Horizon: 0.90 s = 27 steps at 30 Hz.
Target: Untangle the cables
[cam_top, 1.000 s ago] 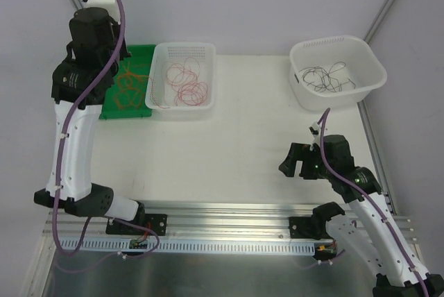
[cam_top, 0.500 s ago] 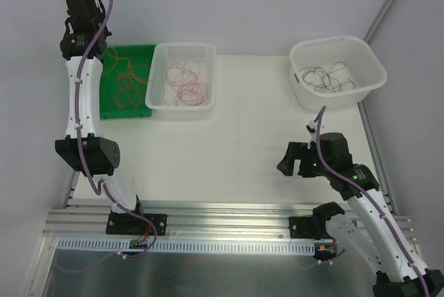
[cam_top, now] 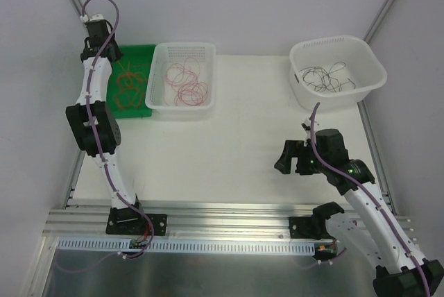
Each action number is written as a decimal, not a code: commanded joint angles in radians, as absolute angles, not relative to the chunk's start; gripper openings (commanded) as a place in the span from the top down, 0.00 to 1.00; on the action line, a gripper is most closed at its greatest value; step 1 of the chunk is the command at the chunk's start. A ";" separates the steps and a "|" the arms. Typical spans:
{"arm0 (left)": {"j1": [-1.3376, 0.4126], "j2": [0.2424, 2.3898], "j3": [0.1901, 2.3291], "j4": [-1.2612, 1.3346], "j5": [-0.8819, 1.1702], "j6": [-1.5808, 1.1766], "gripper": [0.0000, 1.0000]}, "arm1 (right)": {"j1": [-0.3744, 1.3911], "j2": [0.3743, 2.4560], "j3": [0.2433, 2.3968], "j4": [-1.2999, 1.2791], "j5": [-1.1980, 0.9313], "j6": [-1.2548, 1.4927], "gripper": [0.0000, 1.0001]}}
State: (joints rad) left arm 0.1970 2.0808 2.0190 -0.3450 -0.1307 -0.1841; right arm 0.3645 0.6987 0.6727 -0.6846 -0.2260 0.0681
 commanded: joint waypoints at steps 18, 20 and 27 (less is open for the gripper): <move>0.262 2.059 1.703 -0.271 0.089 -0.259 0.80 | 0.368 0.632 0.696 -0.722 -0.236 0.064 0.03; 0.271 2.017 1.684 -0.271 0.083 -0.273 0.70 | 0.368 0.603 0.710 -0.748 -0.224 0.063 0.03; 0.273 1.835 1.620 -0.272 0.110 -0.285 0.39 | 0.368 0.519 0.761 -0.830 -0.195 0.063 0.03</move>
State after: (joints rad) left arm 0.2852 2.0064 1.6283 -0.2981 0.0792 -0.2562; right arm 0.3645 0.5495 0.6964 -0.7815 -0.2153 0.0673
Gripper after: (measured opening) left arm 0.575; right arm 0.971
